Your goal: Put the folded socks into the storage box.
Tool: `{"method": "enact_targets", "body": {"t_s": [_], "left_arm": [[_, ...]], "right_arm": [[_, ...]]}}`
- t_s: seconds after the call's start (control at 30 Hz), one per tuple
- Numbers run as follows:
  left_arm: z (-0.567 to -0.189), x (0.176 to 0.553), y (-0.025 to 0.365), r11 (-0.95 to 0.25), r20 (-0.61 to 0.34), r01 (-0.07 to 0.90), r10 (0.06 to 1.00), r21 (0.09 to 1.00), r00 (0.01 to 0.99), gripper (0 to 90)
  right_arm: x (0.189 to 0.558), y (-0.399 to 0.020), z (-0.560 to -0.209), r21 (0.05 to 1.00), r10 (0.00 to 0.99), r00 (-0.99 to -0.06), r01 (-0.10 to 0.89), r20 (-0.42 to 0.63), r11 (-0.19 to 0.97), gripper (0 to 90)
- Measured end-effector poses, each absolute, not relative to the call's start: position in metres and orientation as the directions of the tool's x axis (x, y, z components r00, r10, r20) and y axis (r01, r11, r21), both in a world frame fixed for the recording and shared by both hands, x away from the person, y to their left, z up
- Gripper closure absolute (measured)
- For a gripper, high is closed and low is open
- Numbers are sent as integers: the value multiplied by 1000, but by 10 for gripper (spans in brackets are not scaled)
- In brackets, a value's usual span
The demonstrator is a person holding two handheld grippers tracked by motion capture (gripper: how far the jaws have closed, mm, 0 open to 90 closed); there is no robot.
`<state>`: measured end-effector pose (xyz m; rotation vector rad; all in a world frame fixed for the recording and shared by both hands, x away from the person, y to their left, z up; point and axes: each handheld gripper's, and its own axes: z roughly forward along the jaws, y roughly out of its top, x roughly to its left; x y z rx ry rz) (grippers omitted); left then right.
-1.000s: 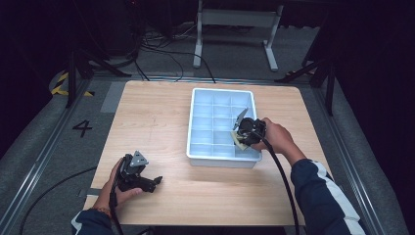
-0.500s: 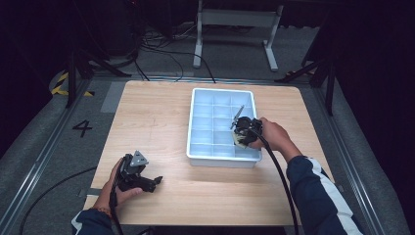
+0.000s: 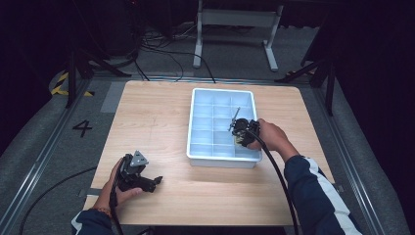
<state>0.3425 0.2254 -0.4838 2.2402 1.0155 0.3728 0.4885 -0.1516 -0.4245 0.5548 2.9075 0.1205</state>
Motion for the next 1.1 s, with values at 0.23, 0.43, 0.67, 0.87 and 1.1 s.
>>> {"method": "enact_targets", "body": {"t_s": [0.23,0.43,0.67,0.87,1.1], "left_arm": [[-484,343,225,-495,-6,568,750,657,661,1],[-484,343,226,-498,-4,567,749,656,663,0],[-484,342,225,-496,-6,570,751,655,661,0],[-484,342,225,-494,-7,572,753,655,658,1],[-484,343,225,-494,-7,573,753,655,658,1]], "right_arm": [[485,-158,-422,133,387,-911,369,-146,920,741],[482,-165,-418,176,411,-900,385,-143,906,717],[480,-172,-415,232,450,-883,414,-134,881,673],[479,-179,-410,266,463,-876,418,-136,869,618],[476,-183,-404,292,475,-869,422,-142,859,571]]}}
